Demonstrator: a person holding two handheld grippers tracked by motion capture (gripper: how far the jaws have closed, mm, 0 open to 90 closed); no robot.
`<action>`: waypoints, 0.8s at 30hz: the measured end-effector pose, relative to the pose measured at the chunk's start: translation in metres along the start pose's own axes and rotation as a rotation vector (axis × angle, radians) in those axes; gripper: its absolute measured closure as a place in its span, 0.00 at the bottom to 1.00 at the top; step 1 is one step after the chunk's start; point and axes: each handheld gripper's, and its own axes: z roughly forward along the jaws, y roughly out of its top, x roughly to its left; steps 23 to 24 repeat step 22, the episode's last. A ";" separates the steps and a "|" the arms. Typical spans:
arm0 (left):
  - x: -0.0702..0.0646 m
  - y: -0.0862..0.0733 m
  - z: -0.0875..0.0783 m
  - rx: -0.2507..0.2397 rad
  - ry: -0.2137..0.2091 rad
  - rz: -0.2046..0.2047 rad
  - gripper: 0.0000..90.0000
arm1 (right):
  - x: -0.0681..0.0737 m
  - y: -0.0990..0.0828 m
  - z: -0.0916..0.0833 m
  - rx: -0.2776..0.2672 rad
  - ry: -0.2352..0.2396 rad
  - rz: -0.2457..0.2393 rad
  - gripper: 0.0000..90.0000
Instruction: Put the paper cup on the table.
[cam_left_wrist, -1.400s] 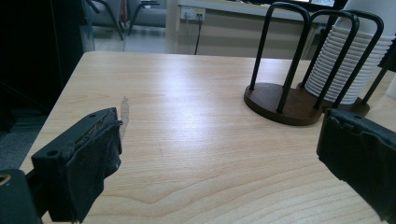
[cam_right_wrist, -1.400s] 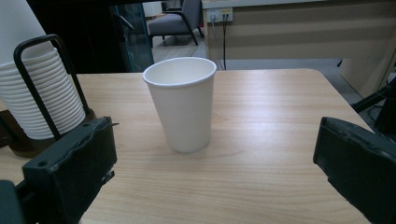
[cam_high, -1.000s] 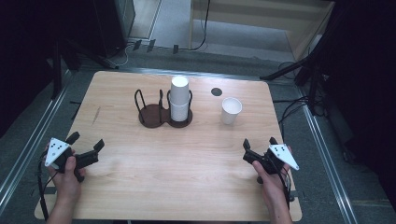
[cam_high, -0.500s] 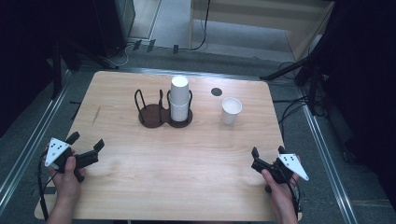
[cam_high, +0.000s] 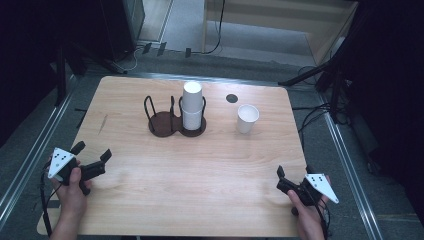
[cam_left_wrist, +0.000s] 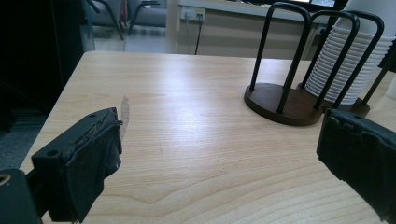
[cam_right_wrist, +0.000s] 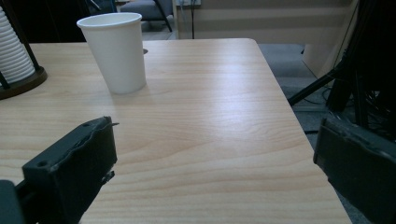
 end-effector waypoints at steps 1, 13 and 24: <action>0.000 0.000 0.000 -0.001 0.000 0.000 0.01 | -0.001 -0.001 -0.001 0.003 -0.001 -0.001 0.00; 0.000 0.000 0.000 0.001 0.001 0.001 0.01 | -0.003 -0.008 -0.016 0.006 -0.001 -0.028 0.00; 0.000 0.000 0.001 0.000 -0.001 -0.005 0.01 | -0.006 -0.010 -0.020 -0.009 -0.010 0.016 0.00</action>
